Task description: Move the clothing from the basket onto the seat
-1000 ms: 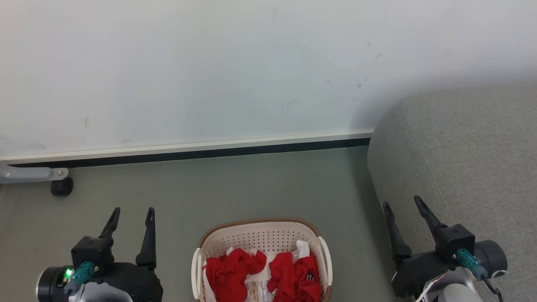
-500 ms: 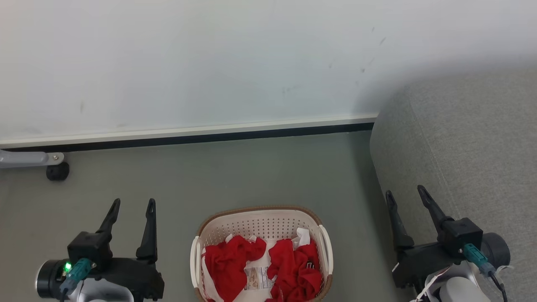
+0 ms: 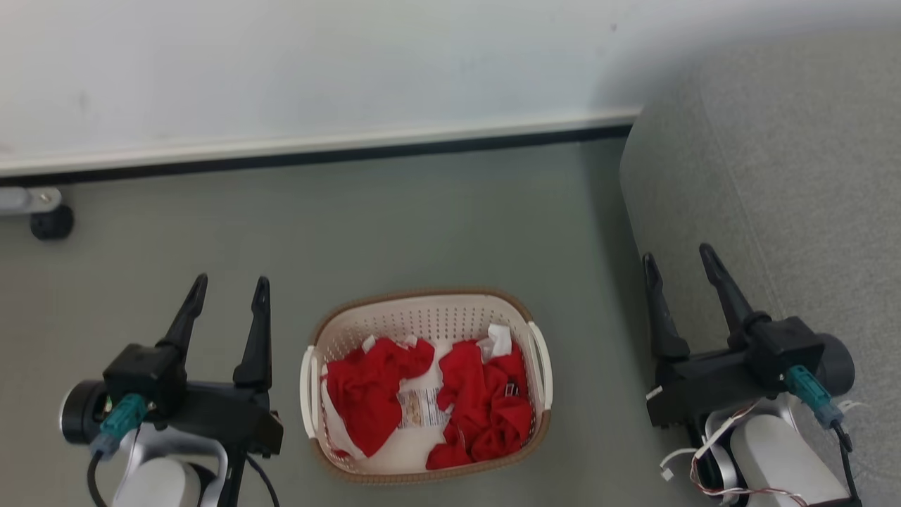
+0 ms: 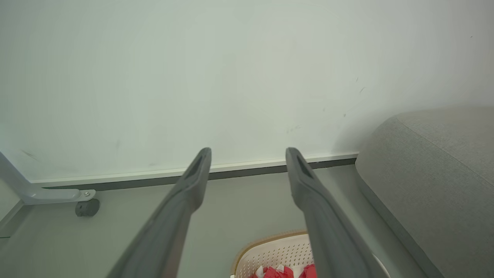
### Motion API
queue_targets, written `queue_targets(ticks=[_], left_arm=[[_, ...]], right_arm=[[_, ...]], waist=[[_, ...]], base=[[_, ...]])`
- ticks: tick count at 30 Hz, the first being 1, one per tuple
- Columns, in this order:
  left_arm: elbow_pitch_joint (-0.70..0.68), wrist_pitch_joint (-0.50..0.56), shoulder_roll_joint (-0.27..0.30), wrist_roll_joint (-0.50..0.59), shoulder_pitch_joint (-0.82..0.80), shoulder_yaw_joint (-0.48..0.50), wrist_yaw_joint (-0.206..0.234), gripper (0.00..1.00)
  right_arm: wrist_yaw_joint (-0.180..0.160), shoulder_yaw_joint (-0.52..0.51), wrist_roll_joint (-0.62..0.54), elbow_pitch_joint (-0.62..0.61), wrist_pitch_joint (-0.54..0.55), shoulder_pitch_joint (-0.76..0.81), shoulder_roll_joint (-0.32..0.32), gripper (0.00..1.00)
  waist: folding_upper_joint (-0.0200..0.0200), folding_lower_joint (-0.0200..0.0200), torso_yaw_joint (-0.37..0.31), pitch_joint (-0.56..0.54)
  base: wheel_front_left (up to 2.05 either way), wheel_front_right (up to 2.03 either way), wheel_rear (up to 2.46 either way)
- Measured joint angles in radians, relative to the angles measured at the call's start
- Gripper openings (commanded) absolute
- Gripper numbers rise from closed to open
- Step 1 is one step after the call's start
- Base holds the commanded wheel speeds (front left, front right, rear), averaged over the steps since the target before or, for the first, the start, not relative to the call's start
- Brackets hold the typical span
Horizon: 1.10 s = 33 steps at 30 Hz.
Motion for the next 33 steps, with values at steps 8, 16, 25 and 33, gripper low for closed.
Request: queue_targets(ticks=[8,16,25,33], left_arm=[[-0.002,0.006,0.002,0.002,-0.069,-0.015,-0.026,1.0],[0.027,0.038,0.007,0.013,-0.147,-0.046,-0.047,1.0],[0.073,0.067,0.017,0.037,-0.225,-0.077,-0.081,1.0],[0.147,0.094,0.021,0.049,-0.263,-0.109,-0.113,1.0]], right_arm=[[-0.007,-0.011,-0.013,-0.045,0.0,-0.055,0.029,1.0],[-0.007,-0.01,-0.035,-0.091,-0.003,-0.121,0.065,1.0],[-0.008,0.0,-0.052,-0.123,-0.004,-0.199,0.095,1.0],[-0.008,0.018,-0.067,-0.123,-0.005,-0.244,0.111,1.0]], waist=[[0.0,0.0001,-0.024,0.111],[0.0001,0.0001,-0.066,0.241],[0.0001,0.0001,-0.12,0.371],[0.0001,0.0001,-0.182,0.466]], base=[[0.0,0.0,0.0],[0.0,0.0,0.0],[0.0,0.0,0.0],[0.0,0.0,0.0]])
